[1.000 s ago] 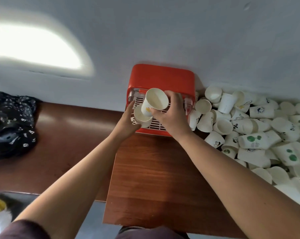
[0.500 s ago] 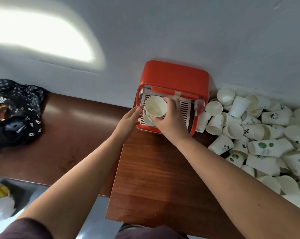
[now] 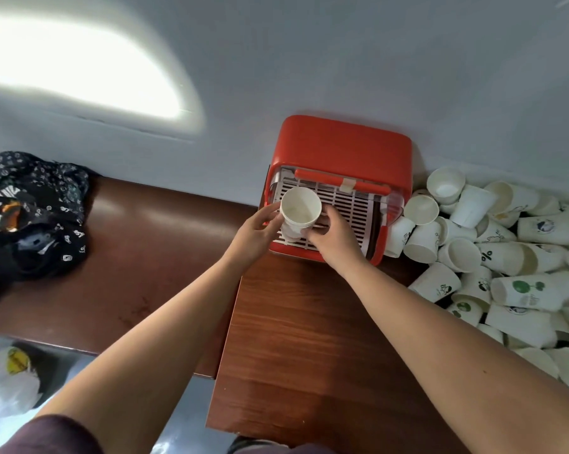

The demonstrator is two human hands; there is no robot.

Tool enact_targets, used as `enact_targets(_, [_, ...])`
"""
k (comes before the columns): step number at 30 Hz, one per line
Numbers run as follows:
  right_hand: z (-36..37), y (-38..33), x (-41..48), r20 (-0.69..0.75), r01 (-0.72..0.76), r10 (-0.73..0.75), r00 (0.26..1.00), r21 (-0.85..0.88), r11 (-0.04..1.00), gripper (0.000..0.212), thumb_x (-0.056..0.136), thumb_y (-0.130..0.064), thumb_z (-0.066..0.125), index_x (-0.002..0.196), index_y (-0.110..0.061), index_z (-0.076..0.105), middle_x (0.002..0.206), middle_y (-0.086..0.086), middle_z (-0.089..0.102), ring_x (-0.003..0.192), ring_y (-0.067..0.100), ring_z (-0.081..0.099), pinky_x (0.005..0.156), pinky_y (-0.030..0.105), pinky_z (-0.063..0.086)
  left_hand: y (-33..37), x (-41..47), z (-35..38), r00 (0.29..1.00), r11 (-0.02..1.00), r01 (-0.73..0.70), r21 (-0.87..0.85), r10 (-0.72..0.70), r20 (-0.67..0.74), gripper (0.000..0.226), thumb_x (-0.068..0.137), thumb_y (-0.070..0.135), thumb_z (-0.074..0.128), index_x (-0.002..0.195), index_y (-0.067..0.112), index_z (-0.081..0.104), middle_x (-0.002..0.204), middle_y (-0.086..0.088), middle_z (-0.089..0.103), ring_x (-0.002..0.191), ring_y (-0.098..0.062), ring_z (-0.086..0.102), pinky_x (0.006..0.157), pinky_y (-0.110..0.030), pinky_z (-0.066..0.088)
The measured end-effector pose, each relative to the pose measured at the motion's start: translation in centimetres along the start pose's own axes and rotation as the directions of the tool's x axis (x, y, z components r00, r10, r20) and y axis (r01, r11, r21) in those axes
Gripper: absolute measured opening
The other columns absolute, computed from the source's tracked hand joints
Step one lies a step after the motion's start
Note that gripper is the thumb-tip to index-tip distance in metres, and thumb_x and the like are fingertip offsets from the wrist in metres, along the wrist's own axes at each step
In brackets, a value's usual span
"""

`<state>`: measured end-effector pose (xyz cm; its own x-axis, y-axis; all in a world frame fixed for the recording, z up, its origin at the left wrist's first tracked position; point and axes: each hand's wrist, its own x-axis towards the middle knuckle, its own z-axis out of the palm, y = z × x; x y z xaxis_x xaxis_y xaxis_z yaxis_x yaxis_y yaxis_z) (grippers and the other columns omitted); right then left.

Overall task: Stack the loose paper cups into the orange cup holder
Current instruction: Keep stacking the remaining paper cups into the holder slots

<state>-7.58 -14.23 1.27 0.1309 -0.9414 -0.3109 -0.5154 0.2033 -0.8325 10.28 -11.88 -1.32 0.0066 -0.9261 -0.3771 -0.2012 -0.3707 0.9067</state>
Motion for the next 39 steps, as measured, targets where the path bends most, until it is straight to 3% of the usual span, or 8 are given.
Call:
enact_targets(3, [0.2, -0.3, 1.3, -0.023, 0.028, -0.027, 0.999, 0.055, 0.998, 0.053, 0.087, -0.021, 0.074, 0.135, -0.022, 0.052, 0.125, -0.010, 0.062, 0.100, -0.006, 0.057, 0.077, 0.002, 0.044, 0.5, 0.8, 0.1, 0.999, 0.999, -0.017, 0.027, 0.018, -0.038, 0.044, 0.098, 0.047, 0.055, 0.140, 0.036, 0.052, 0.129, 0.014, 0.065, 0.118, -0.004, 0.060, 0.103, -0.039, 0.050])
enact_targets(7, [0.4, 0.0, 2.8, -0.043, 0.035, -0.033, 0.999, 0.053, 0.998, 0.051, 0.088, -0.026, 0.072, 0.135, -0.025, 0.052, 0.130, -0.009, 0.061, 0.114, 0.006, 0.058, 0.097, 0.024, 0.048, 0.3, 1.9, 0.9, 0.997, 0.994, -0.015, 0.106, 0.023, -0.071, 0.042, 0.100, 0.044, 0.050, 0.142, 0.040, 0.048, 0.132, 0.013, 0.062, 0.123, -0.004, 0.056, 0.107, -0.040, 0.047])
enact_targets(11, [0.7, 0.4, 4.0, -0.065, 0.027, -0.021, 0.998, 0.092, 0.995, 0.043, 0.090, -0.027, 0.069, 0.131, -0.022, 0.055, 0.125, -0.007, 0.064, 0.114, 0.006, 0.059, 0.097, 0.023, 0.047, 0.3, 2.8, 1.7, 0.996, 0.994, -0.036, 0.105, 0.045, -0.079, 0.043, 0.101, 0.033, 0.048, 0.144, 0.042, 0.045, 0.135, 0.015, 0.060, 0.127, -0.005, 0.052, 0.108, -0.040, 0.045])
enact_targets(16, [1.1, 0.3, 4.9, -0.108, 0.020, -0.007, 0.994, 0.118, 0.993, 0.023, 0.095, -0.022, 0.063, 0.117, -0.026, 0.056, 0.111, -0.016, 0.063, 0.103, -0.001, 0.059, 0.092, 0.017, 0.044, 1.0, 3.4, 1.8, 0.998, 0.996, 0.009, 0.091, -0.003, -0.060, 0.049, 0.102, 0.027, 0.042, 0.148, 0.042, 0.039, 0.139, 0.017, 0.055, 0.108, 0.009, 0.056, 0.085, -0.013, 0.046])
enact_targets(20, [1.8, 0.3, 6.0, -0.130, 0.007, 0.000, 0.991, 0.052, 0.999, 0.024, 0.096, -0.029, 0.061, 0.118, -0.019, 0.059, 0.114, -0.011, 0.066, 0.108, 0.009, 0.062, 0.096, 0.029, 0.048, 1.0, 4.3, 1.9, 1.000, 0.996, -0.002, 0.085, 0.004, -0.029, 0.056, 0.098, 0.022, 0.042, 0.150, 0.041, 0.034, 0.142, 0.017, 0.053, 0.123, -0.002, 0.052, 0.095, -0.022, 0.043])
enact_targets(26, [0.7, -0.4, 5.4, -0.059, -0.028, 0.027, 0.998, -0.004, 1.000, 0.032, 0.098, -0.032, 0.056, 0.128, -0.020, 0.055, 0.125, -0.007, 0.060, 0.121, 0.014, 0.056, 0.093, 0.026, 0.042, 1.1, 3.5, 1.8, 0.999, 0.997, 0.032, 0.066, -0.032, -0.009, 0.060, 0.098, 0.022, 0.045, 0.154, 0.034, 0.029, 0.153, 0.013, 0.041, 0.135, -0.006, 0.042, 0.109, -0.032, 0.037])
enact_targets(31, [-2.3, 0.8, 1.6, 0.009, -0.026, 0.028, 1.000, -0.209, 0.978, 0.043, 0.098, -0.031, 0.056, 0.138, -0.016, 0.050, 0.140, -0.001, 0.053, 0.129, 0.015, 0.050, 0.099, 0.024, 0.037, 1.8, 0.6, 2.2, 0.997, 0.988, 0.021, 0.151, -0.009, -0.078, 0.040, 0.100, 0.022, 0.050, 0.139, 0.018, 0.050, 0.136, 0.002, 0.055, 0.121, -0.010, 0.053, 0.099, -0.029, 0.045])
enact_targets(39, [-12.4, 8.7, -7.2, -0.081, 0.045, -0.111, 0.990, -0.572, 0.819, 0.034, 0.090, -0.017, 0.063, 0.122, -0.007, 0.059, 0.122, 0.006, 0.050, 0.112, 0.020, 0.053, 0.096, 0.025, 0.038, 2.0, -2.7, 8.1, 0.981, 0.919, -0.182, 0.349, 0.144, 0.132, 0.018, 0.097, 0.017, 0.056, 0.112, 0.015, 0.065, 0.112, 0.002, 0.065, 0.101, -0.011, 0.059, 0.090, -0.023, 0.048])
